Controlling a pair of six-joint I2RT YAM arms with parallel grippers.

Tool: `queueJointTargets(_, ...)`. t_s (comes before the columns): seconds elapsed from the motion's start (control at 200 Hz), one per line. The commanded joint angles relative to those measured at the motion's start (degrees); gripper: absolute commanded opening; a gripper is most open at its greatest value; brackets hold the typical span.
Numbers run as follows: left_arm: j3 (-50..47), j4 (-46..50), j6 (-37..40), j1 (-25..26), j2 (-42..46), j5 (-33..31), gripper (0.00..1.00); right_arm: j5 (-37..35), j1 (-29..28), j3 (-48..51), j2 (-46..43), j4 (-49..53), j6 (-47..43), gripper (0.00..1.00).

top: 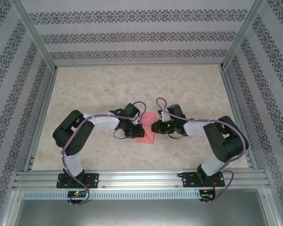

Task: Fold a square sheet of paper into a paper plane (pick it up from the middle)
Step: Fold the triangle a second time at the center of the table.

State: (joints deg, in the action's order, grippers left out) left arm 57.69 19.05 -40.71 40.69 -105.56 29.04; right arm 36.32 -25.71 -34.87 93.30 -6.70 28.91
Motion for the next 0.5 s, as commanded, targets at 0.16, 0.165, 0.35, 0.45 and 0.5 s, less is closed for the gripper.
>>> queueJointTargets(0.16, 1.04, 1.69, 1.53, 0.89, -1.07, -1.35, 0.17, -0.66, 0.58, -3.35, 1.89, 3.41, -3.74, 0.13)
queueJointTargets(0.165, 1.07, 1.69, 1.52, 0.89, -1.06, -1.39, 0.17, -0.69, 0.58, -3.4, 1.89, 3.47, -3.71, 0.13)
queueJointTargets(0.35, 1.25, 1.69, 1.53, 0.97, -1.18, -1.07, 0.17, -1.11, 0.49, -3.58, 2.24, 4.02, -4.13, 0.14)
queueJointTargets(0.45, 1.43, 1.69, 1.67, 0.97, -1.17, -1.08, 0.17, -1.86, 0.46, -3.71, 2.92, 4.59, -4.57, 0.14)
queueJointTargets(0.5, 1.42, 1.69, 1.61, 0.98, -1.15, -1.08, 0.17, -2.16, 0.4, -3.86, 3.28, 4.89, -4.82, 0.14)
